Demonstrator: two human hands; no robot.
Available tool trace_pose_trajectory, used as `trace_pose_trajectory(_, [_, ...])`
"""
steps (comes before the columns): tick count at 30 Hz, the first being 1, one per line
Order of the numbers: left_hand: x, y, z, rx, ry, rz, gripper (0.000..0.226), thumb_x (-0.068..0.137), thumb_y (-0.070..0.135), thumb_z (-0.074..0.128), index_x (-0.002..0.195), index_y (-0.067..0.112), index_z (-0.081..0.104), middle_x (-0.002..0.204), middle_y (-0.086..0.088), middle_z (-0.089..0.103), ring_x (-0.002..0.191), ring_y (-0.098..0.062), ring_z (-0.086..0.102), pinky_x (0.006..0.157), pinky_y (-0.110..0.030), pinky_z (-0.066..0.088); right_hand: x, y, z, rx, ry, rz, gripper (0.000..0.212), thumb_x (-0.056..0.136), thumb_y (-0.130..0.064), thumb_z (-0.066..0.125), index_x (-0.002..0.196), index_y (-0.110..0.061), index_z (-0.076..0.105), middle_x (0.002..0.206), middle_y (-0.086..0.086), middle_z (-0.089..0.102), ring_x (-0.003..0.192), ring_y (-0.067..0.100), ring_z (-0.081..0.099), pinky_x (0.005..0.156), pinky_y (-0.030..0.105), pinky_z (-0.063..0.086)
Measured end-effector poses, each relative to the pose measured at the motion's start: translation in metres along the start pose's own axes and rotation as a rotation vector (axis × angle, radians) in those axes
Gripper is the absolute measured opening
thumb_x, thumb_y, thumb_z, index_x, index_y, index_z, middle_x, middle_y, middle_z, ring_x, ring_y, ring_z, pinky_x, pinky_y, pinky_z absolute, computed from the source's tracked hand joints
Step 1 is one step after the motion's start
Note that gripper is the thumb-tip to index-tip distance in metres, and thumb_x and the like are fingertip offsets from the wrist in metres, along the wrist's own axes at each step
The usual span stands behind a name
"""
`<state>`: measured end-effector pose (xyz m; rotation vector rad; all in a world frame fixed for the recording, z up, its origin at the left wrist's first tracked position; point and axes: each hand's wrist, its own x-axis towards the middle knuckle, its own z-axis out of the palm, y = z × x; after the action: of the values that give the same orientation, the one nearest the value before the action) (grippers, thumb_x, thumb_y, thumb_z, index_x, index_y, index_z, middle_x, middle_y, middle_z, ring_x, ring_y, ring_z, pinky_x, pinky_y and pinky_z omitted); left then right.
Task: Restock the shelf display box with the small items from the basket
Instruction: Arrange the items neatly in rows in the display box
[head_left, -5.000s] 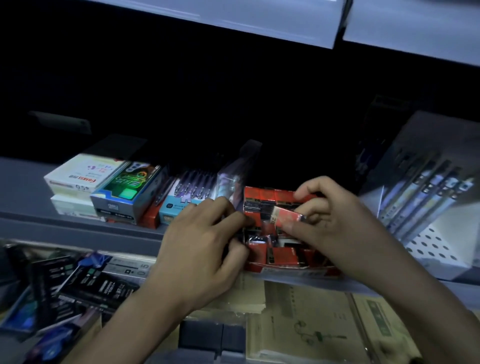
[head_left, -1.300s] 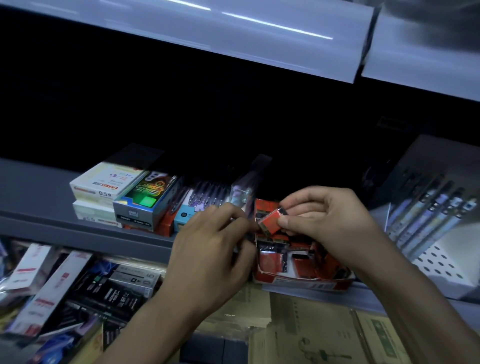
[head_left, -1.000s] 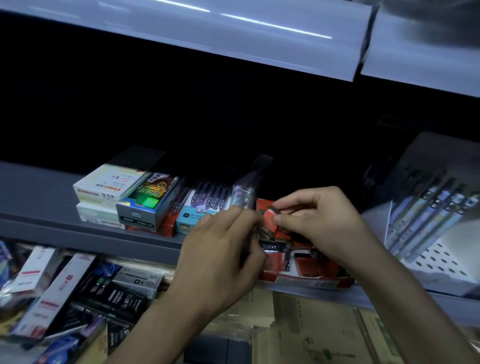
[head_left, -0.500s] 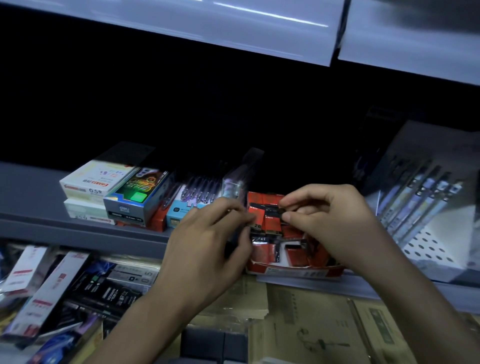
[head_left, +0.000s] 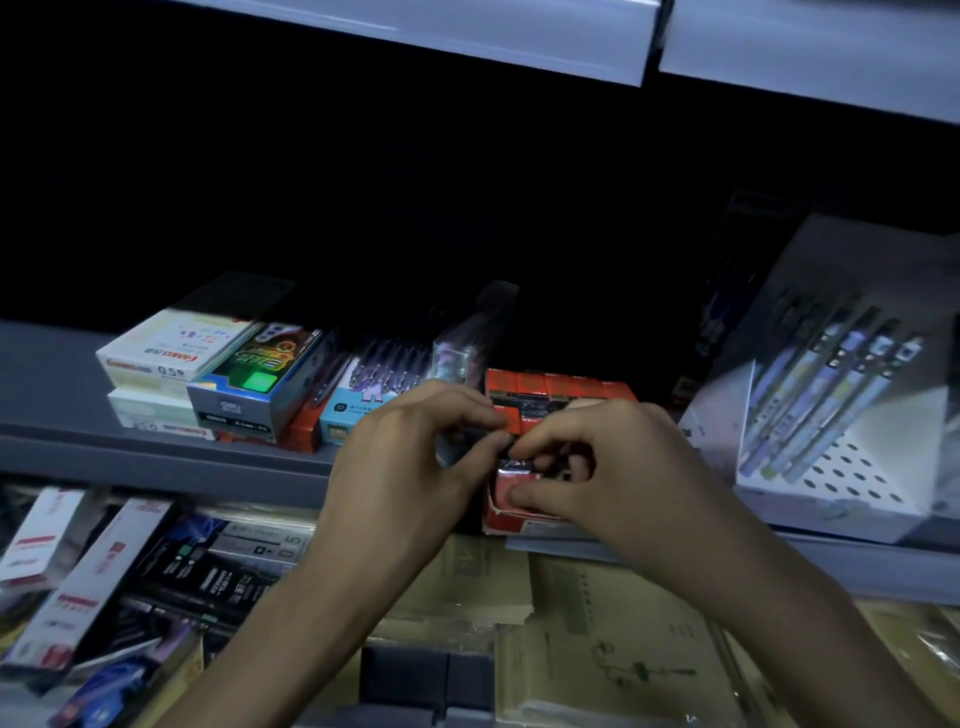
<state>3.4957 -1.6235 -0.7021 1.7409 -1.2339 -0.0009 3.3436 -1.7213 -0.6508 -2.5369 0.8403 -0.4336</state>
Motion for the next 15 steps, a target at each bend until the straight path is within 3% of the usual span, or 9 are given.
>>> trace_pose_trajectory(4, [-0.001, -0.001, 0.000, -0.004, 0.012, 0.003, 0.016, 0.084, 0.036, 0.075, 0.098, 0.031, 0.079, 0.100, 0.023, 0.069, 0.098, 0.003, 0.064, 0.083, -0.024, 0.054, -0.005, -0.003, 0.001, 0.039, 0.005, 0.028, 0.019, 0.076, -0.033, 0.088, 0.085, -0.035, 0.072, 0.065, -0.037, 0.057, 0.067, -0.014, 0.055, 0.059, 0.007, 0.040])
trace_pose_trajectory(7, [-0.001, 0.000, -0.001, 0.023, 0.022, 0.037, 0.017, 0.084, 0.039, 0.070, 0.096, 0.032, 0.078, 0.100, 0.023, 0.069, 0.097, 0.003, 0.064, 0.082, -0.029, 0.057, -0.004, 0.002, -0.008, 0.217, 0.016, 0.078, 0.024, 0.072, -0.018, 0.092, 0.077, -0.028, 0.070, 0.067, -0.015, 0.067, 0.058, 0.002, 0.061, 0.057, 0.016, 0.049])
trace_pose_trajectory(10, [-0.001, 0.000, -0.001, 0.055, 0.020, 0.064, 0.015, 0.085, 0.040, 0.068, 0.095, 0.033, 0.077, 0.100, 0.024, 0.068, 0.095, 0.004, 0.064, 0.081, -0.030, 0.057, 0.002, 0.010, -0.021, 0.427, 0.119, 0.177, 0.019, 0.075, -0.011, 0.088, 0.080, -0.022, 0.074, 0.074, 0.005, 0.073, 0.062, 0.020, 0.071, 0.058, 0.028, 0.058])
trace_pose_trajectory(15, [0.000, 0.001, -0.001, 0.065, 0.013, 0.074, 0.015, 0.085, 0.042, 0.068, 0.094, 0.035, 0.077, 0.100, 0.025, 0.068, 0.095, 0.005, 0.064, 0.079, -0.027, 0.057, 0.021, 0.018, -0.018, 0.508, 0.170, 0.265, 0.013, 0.083, -0.009, 0.083, 0.088, -0.020, 0.078, 0.076, 0.004, 0.077, 0.067, 0.022, 0.075, 0.071, 0.039, 0.064])
